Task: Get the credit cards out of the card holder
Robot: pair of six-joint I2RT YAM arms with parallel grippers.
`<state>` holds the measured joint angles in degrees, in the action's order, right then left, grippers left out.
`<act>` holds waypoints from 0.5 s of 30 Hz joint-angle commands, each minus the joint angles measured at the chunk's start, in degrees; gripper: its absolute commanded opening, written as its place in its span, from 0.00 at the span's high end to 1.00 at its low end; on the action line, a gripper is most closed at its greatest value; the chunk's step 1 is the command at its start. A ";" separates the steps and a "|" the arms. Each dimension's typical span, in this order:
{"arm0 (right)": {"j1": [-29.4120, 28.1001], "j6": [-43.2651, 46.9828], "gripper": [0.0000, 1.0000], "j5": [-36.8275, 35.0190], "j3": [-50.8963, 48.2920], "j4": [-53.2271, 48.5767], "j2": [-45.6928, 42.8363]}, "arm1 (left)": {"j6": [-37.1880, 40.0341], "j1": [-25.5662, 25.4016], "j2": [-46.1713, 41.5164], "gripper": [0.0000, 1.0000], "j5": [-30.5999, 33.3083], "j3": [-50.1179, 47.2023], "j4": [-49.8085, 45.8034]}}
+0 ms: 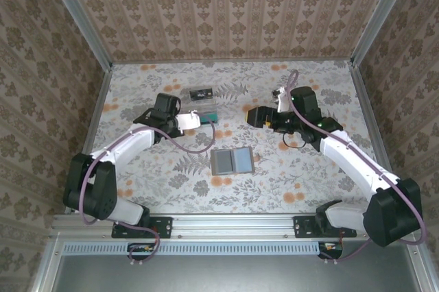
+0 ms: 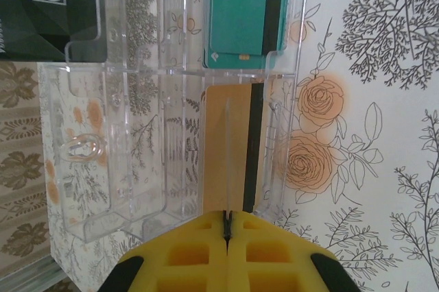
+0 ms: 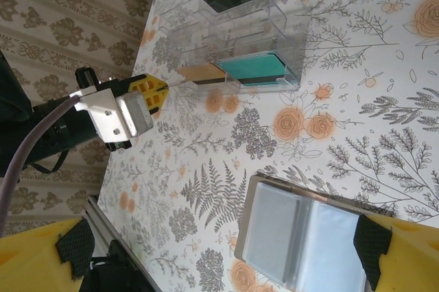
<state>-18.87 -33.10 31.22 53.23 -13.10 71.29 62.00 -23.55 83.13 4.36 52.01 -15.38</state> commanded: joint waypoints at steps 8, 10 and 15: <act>0.46 1.46 0.00 0.94 3.63 0.18 3.93 | 1.43 1.71 4.50 1.00 -1.89 2.62 0.06; 0.50 1.46 0.00 1.20 3.79 0.44 4.51 | 1.39 1.71 5.12 1.00 -1.81 2.80 0.25; 0.49 1.24 0.00 1.79 3.90 0.99 5.45 | 1.49 1.77 6.74 1.00 -1.88 3.05 1.34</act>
<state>-18.83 -32.88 31.73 55.27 -12.99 76.12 62.63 -22.06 88.77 3.70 53.65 -14.70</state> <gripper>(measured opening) 0.999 0.048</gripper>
